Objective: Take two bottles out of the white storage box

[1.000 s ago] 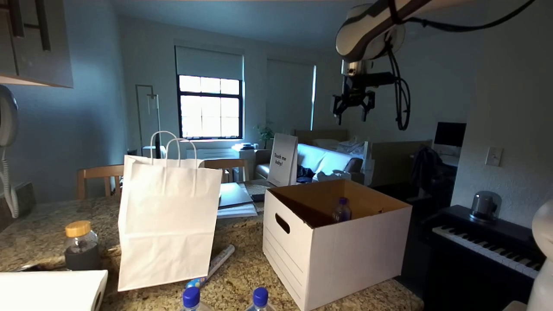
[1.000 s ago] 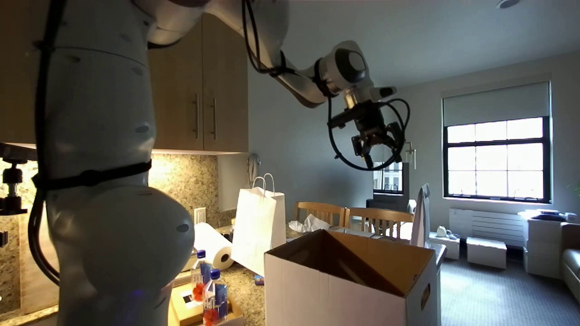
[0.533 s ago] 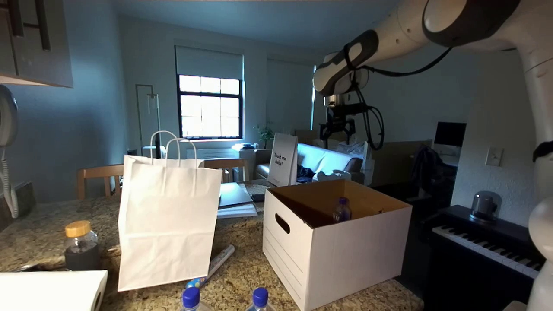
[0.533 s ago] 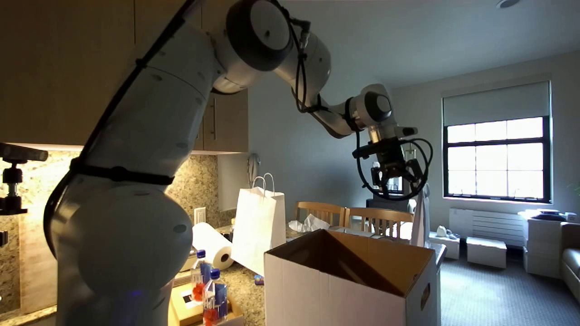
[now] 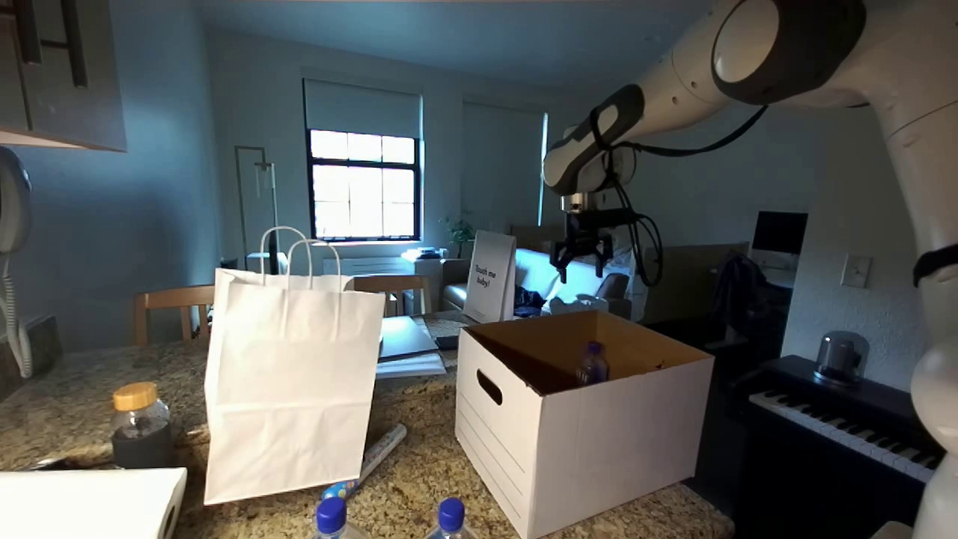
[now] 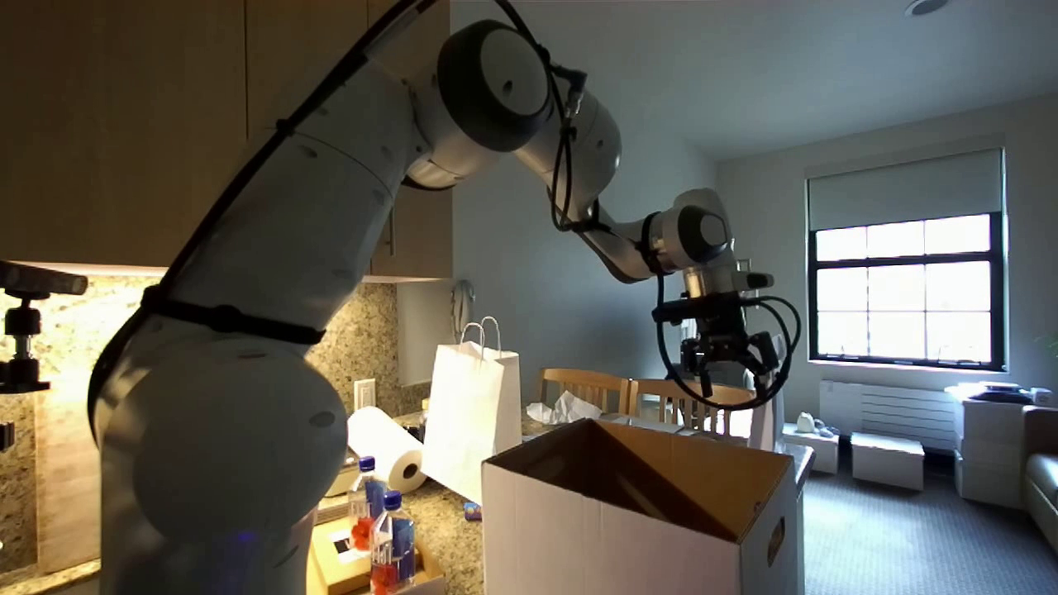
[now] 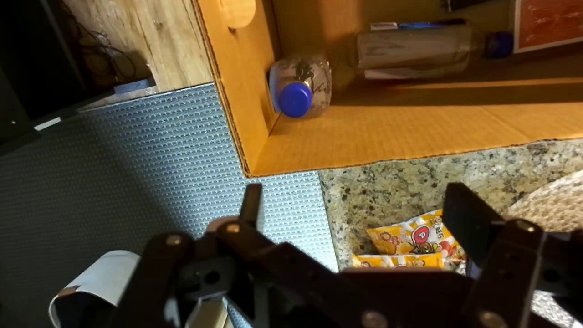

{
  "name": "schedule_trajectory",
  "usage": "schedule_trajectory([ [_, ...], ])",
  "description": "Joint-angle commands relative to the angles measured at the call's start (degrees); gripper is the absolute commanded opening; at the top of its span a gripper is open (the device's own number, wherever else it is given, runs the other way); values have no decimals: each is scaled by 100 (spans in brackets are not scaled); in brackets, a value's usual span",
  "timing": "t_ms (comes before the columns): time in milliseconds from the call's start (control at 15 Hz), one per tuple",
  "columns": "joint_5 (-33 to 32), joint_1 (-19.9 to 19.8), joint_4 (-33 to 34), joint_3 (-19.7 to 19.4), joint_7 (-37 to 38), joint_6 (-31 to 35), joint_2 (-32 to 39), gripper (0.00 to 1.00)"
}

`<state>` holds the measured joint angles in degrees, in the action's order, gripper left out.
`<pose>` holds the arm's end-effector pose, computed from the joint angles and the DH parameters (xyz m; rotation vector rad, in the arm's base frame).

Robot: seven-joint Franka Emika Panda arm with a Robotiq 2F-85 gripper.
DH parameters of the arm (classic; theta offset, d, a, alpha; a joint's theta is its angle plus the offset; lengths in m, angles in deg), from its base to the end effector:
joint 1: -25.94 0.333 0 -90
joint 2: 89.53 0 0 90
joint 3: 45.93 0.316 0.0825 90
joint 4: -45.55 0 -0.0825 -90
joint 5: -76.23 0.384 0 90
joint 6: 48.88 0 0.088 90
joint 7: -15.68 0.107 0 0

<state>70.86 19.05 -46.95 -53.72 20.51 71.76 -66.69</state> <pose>0.6579 -0.1655 0.4066 2.9663 -0.4233 0.1252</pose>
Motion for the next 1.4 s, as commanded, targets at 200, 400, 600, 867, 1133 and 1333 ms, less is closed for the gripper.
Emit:
schedule_trajectory([
  [200, 100, -8, -906, 47, 17, 1672, 339, 100],
  [400, 213, -25, -993, 97, -18, 2153, 614, 100],
  [600, 281, -69, -1021, 141, -119, 2242, 664, 100],
  [867, 361, -113, -1200, 162, -201, 2187, 472, 100],
  [1133, 582, -235, -1771, 288, -504, 2306, -39, 100],
  [1333, 922, -372, -2302, 381, -850, 2463, -505, 100],
])
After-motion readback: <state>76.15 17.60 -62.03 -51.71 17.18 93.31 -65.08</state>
